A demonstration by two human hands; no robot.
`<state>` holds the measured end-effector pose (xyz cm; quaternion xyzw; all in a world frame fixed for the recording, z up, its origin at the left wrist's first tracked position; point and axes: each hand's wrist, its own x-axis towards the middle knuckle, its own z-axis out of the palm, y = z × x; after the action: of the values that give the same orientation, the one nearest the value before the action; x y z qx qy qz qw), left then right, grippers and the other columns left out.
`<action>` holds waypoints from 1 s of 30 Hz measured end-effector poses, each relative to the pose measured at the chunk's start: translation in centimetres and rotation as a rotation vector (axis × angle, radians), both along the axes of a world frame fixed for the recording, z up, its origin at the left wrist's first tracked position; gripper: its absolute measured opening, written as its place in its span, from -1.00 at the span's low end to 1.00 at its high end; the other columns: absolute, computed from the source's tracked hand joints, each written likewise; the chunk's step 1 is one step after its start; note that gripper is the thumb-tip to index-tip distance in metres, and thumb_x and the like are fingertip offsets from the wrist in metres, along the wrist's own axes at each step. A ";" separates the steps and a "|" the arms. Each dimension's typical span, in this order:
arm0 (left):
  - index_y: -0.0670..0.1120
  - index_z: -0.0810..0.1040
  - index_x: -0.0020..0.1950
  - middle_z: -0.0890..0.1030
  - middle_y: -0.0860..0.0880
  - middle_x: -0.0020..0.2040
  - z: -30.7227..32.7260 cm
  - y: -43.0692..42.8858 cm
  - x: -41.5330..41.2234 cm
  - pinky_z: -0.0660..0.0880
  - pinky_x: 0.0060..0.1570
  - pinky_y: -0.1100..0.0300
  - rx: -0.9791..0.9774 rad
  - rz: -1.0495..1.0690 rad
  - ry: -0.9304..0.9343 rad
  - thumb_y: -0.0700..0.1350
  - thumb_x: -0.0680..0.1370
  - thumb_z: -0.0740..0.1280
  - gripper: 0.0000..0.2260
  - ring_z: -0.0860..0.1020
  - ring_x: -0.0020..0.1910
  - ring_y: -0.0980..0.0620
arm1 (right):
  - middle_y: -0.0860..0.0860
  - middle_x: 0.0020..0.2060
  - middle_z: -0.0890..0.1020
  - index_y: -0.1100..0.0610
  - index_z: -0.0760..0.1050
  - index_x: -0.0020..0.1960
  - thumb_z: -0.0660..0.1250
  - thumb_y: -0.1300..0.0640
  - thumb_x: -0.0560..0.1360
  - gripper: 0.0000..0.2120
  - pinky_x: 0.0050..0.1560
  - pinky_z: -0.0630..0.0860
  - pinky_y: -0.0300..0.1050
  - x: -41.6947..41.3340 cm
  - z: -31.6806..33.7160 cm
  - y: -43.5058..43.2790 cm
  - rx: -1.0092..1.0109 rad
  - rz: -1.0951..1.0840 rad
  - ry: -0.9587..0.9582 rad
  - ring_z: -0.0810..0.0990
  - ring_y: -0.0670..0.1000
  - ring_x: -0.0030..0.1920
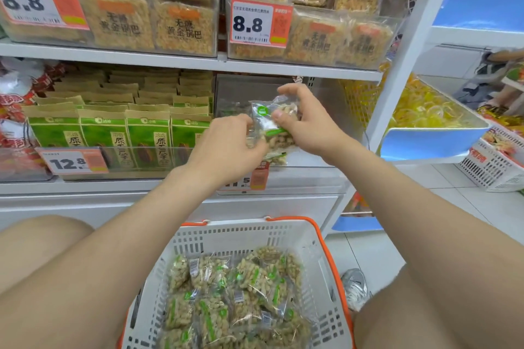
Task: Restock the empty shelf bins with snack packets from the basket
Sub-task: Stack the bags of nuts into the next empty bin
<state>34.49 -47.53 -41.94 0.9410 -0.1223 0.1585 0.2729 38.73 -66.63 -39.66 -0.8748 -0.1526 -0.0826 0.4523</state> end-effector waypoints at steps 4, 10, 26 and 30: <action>-0.13 0.55 0.19 0.62 -0.13 0.11 -0.2 0.3 1.2 0.54 0.13 -0.15 0.382 -0.041 -0.033 -0.07 0.60 0.24 -0.76 0.55 0.13 -0.19 | 0.23 0.18 0.61 0.00 0.35 0.41 0.34 0.12 0.67 -0.65 -0.11 0.42 -0.16 0.2 -1.0 -1.1 -0.013 -0.106 -0.030 0.56 0.17 0.09; -0.08 0.43 0.07 0.62 -0.12 0.07 -0.5 -0.1 1.9 0.43 -0.04 -0.03 0.580 -0.108 0.150 -0.07 0.70 0.11 -0.85 0.58 0.04 -0.19 | 0.04 -0.28 0.48 0.01 0.35 0.33 0.27 0.22 0.68 -0.73 -0.44 0.35 -0.28 2.0 -0.7 -1.6 -0.034 -0.190 -0.031 0.44 -0.02 -0.29; -0.08 0.47 -0.01 0.59 -0.09 -0.08 -0.5 0.4 2.0 0.46 -0.14 0.01 0.506 -0.151 0.226 -0.06 0.69 0.11 -0.80 0.57 -0.07 -0.16 | 0.13 0.04 0.61 -0.02 0.48 -0.01 0.57 0.21 0.46 -0.70 -0.25 0.52 -0.09 4.5 -5.3 0.2 -0.441 -0.204 0.193 0.64 0.12 -0.07; -0.08 0.45 -0.09 0.55 -0.07 -0.09 -0.8 0.4 1.9 0.51 -0.10 0.00 0.460 -0.145 0.206 -0.10 0.66 0.14 -0.82 0.57 -0.05 -0.14 | 0.12 0.07 0.54 0.05 0.42 0.20 0.58 0.11 0.48 -0.57 -0.18 0.60 0.01 3.9 -5.4 0.2 -0.391 -0.166 0.244 0.62 0.08 -0.11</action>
<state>36.35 -47.10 -42.72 0.9783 -0.1937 0.0099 0.0733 42.66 -66.46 -45.08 -0.9587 -0.0374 0.0180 0.2813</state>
